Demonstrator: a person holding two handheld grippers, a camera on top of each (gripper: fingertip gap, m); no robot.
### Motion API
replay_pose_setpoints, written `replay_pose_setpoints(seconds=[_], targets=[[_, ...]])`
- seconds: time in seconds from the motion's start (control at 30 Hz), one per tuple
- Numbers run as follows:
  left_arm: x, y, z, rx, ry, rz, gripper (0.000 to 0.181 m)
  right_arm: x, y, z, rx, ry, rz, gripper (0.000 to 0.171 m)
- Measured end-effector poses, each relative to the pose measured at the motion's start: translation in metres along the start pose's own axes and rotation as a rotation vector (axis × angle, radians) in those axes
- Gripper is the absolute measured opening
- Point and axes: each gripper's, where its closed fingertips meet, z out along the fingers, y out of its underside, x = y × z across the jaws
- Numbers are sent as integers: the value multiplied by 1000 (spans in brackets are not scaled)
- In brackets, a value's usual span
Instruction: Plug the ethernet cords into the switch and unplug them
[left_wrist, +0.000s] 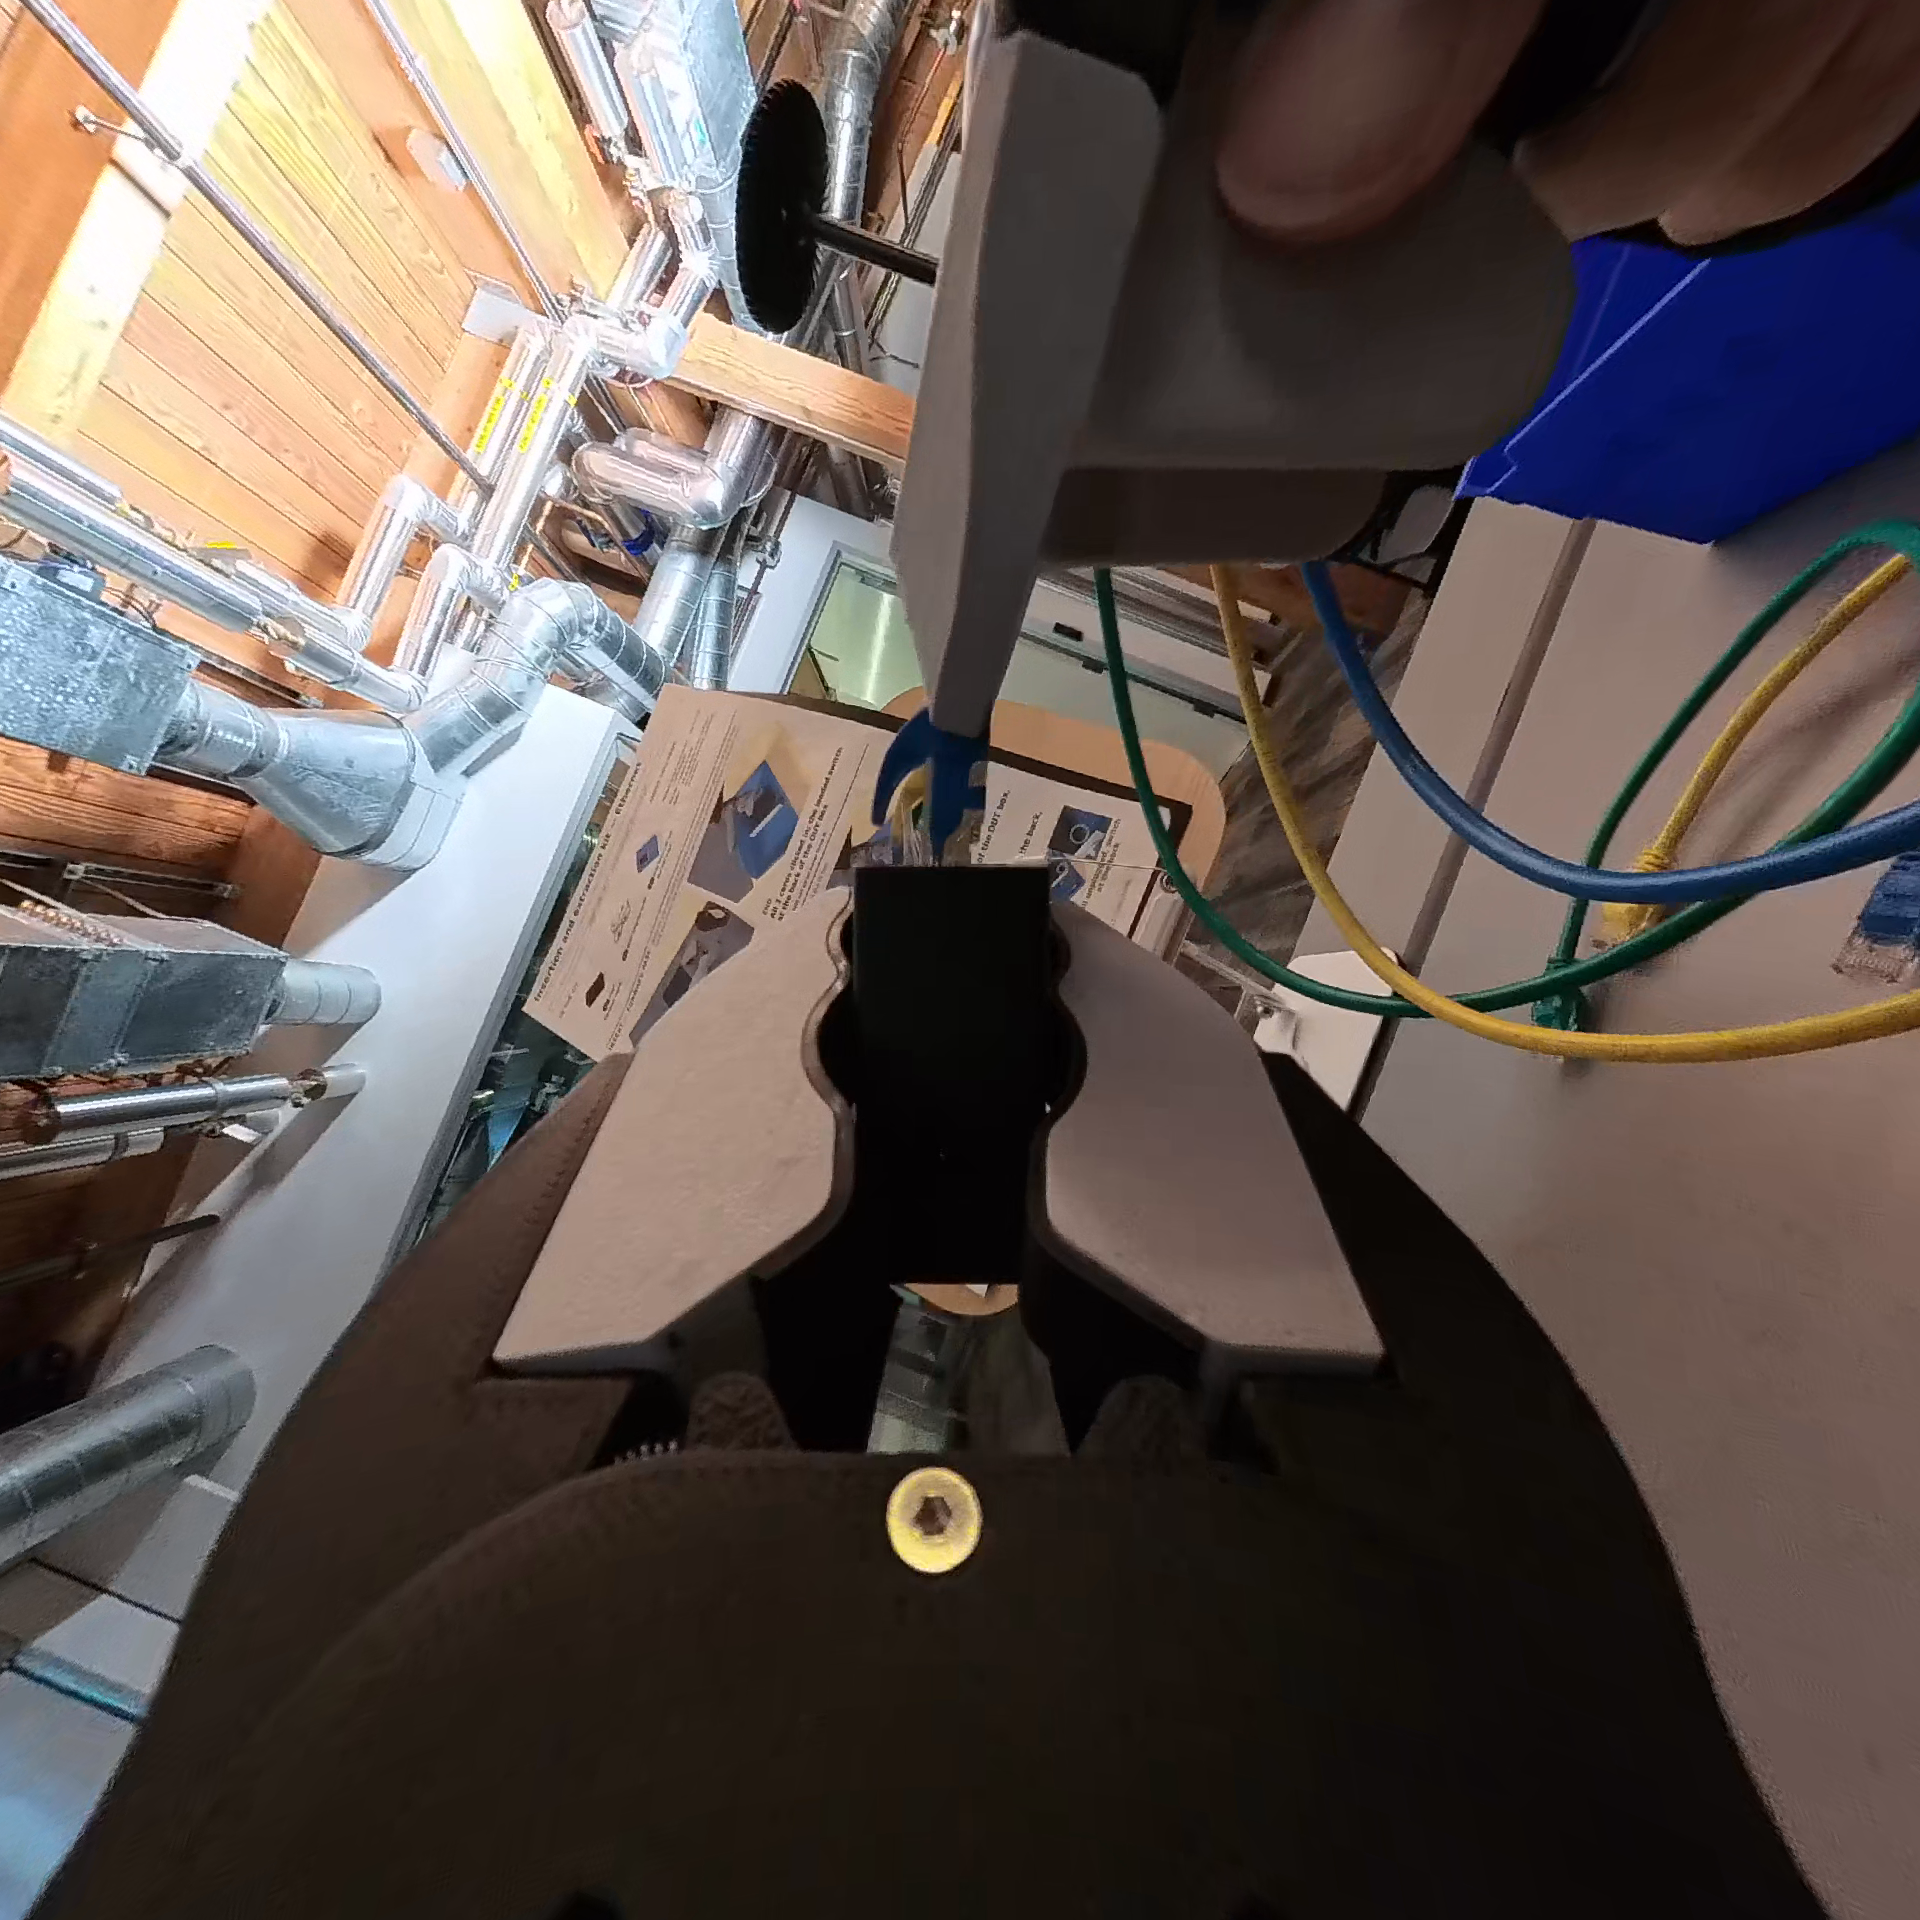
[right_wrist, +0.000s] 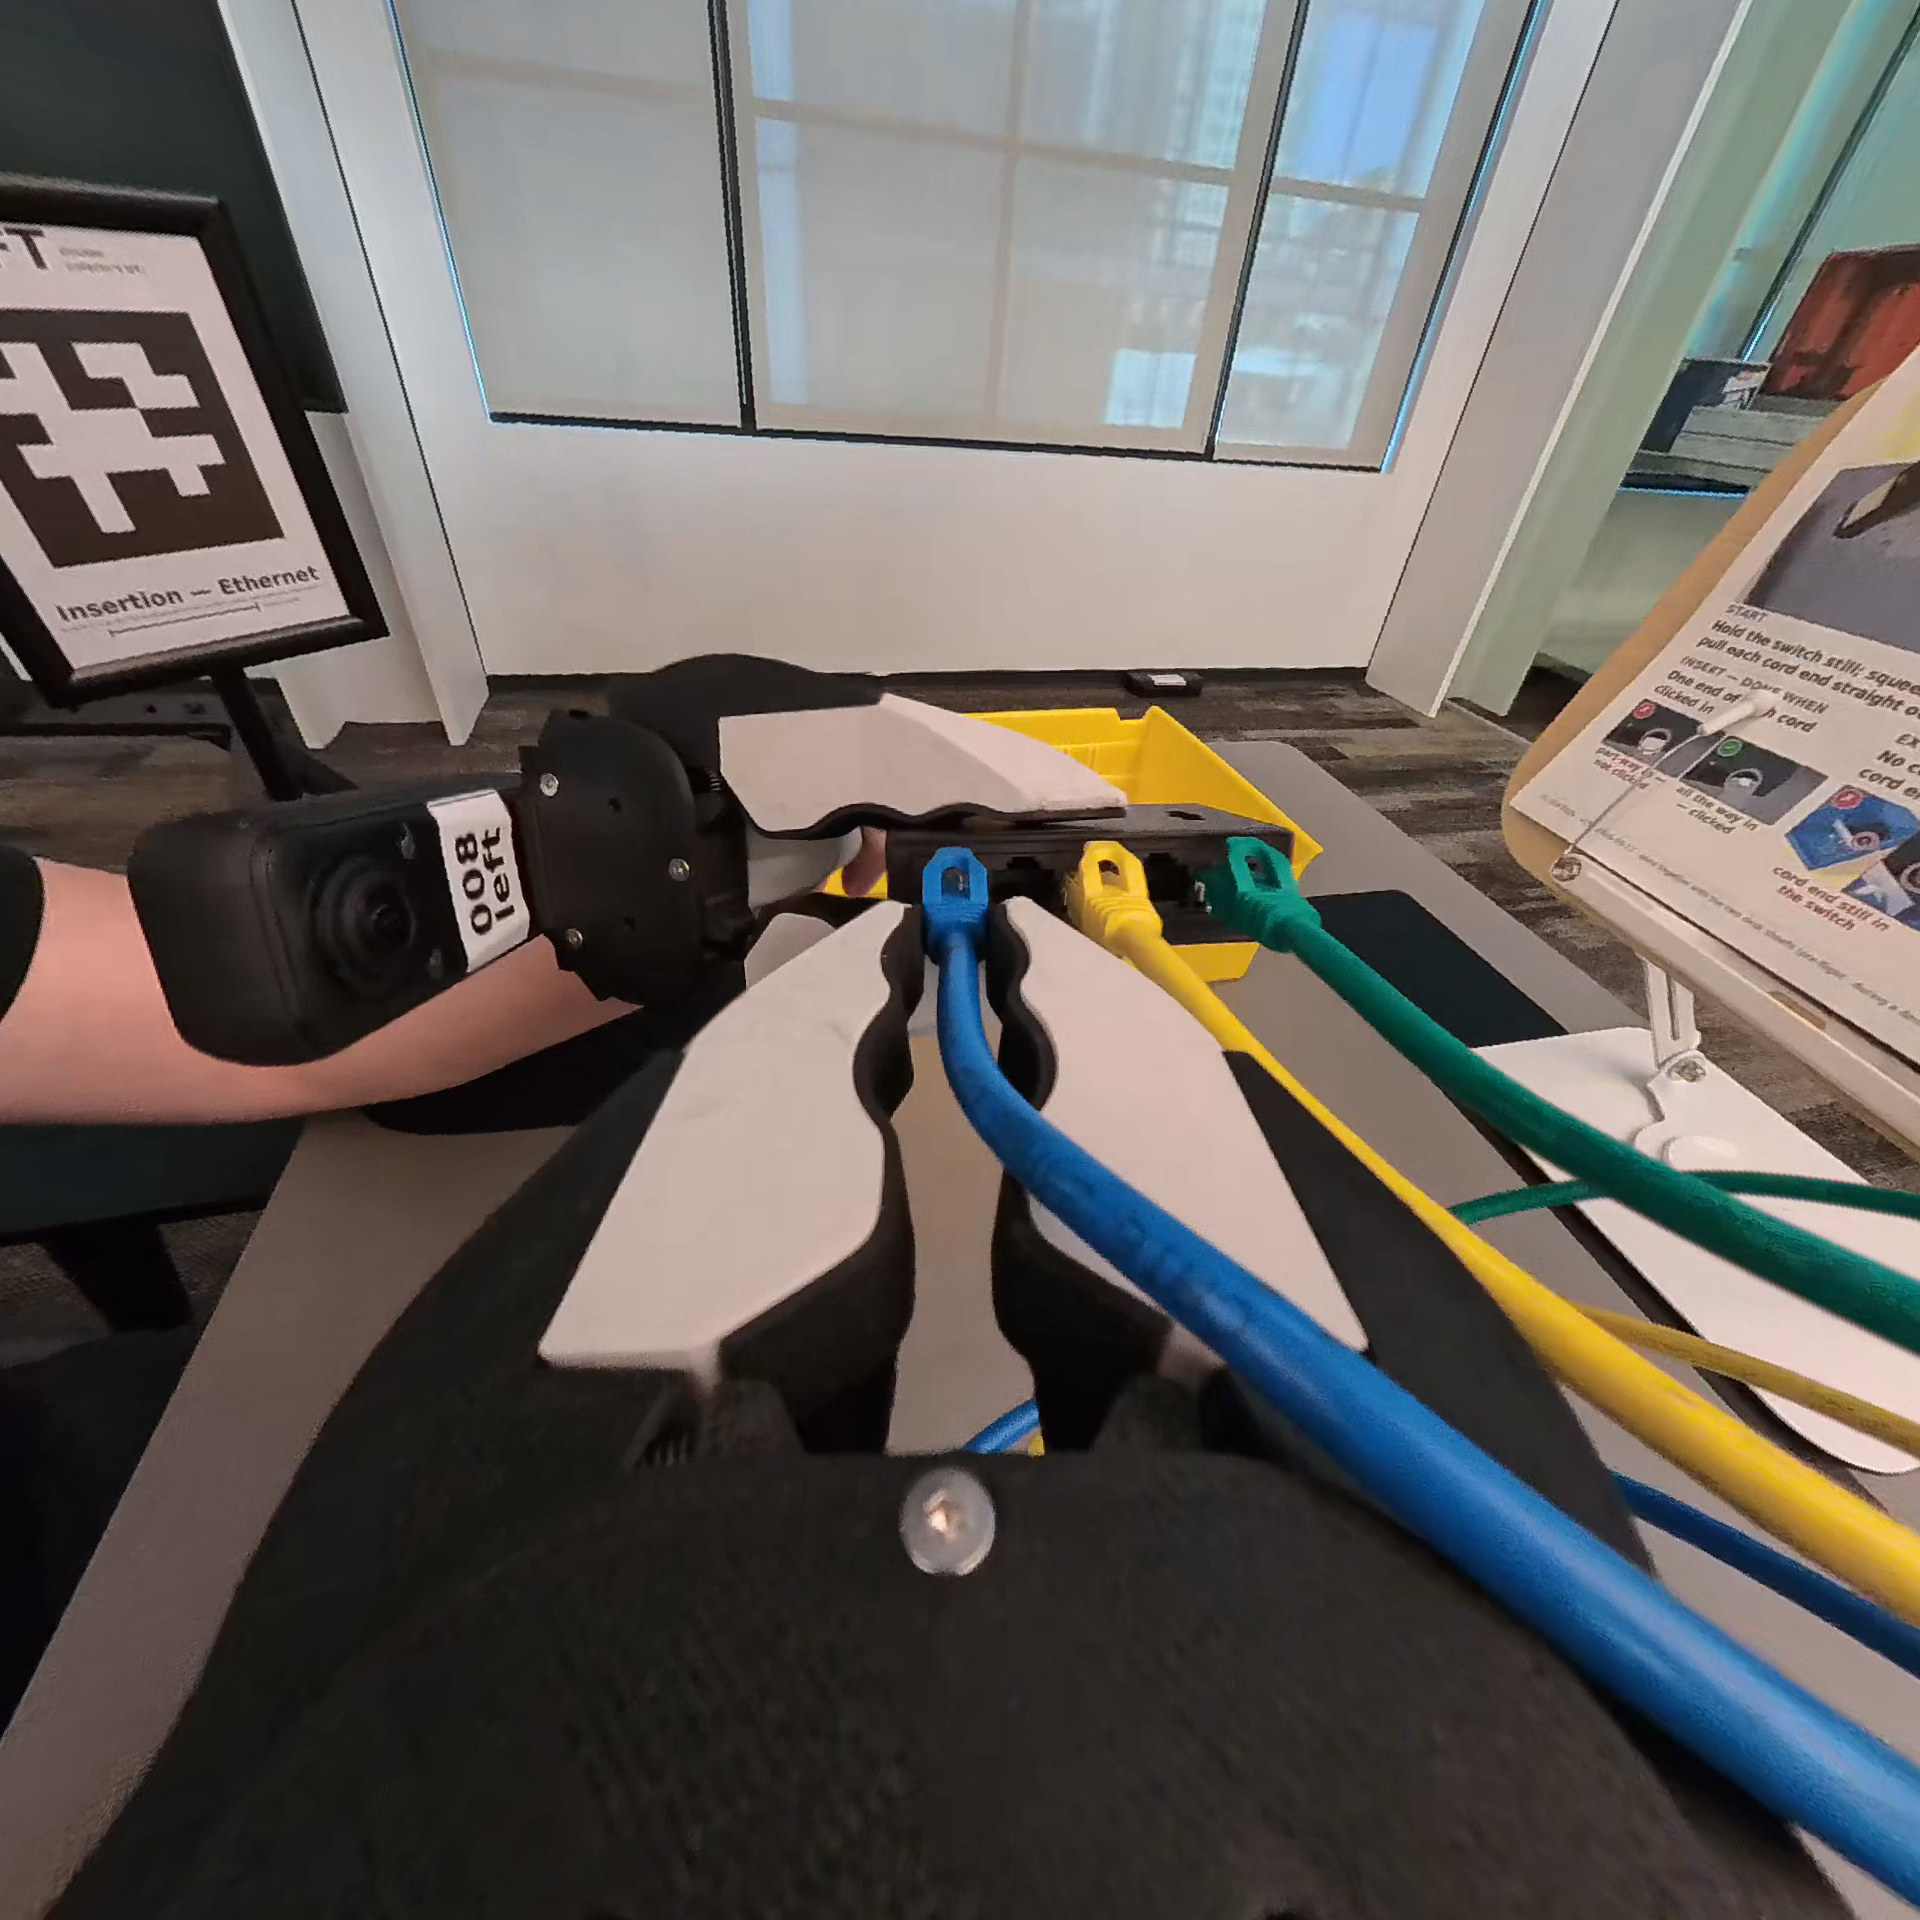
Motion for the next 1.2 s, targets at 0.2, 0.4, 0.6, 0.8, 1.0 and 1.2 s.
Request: replay_pose_setpoints(seconds=[0.2, 0.4, 0.6, 0.8, 1.0, 1.2], targets=[[4, -6, 4, 0, 15, -23, 29, 1, 0, -3, -3, -27, 39, 13], [11, 6, 10, -60, 47, -24, 28, 11, 8, 1, -1, 1, 68, 13], [-6, 28, 14, -136, 52, 10, 27, 13, 13, 1, -117, 88, -162, 26], [-21, 43, 5, -202, 143, 160, 29, -28, -15, -12, -225, 152, -536, 34], [5, 28, 8, -274, 253, 307, 29, 19, -4, -15, -275, 374, -689, 68], [25, 20, 9, -311, 313, 338, 29, 20, 23, 2, -378, 396, -1000, 59]])
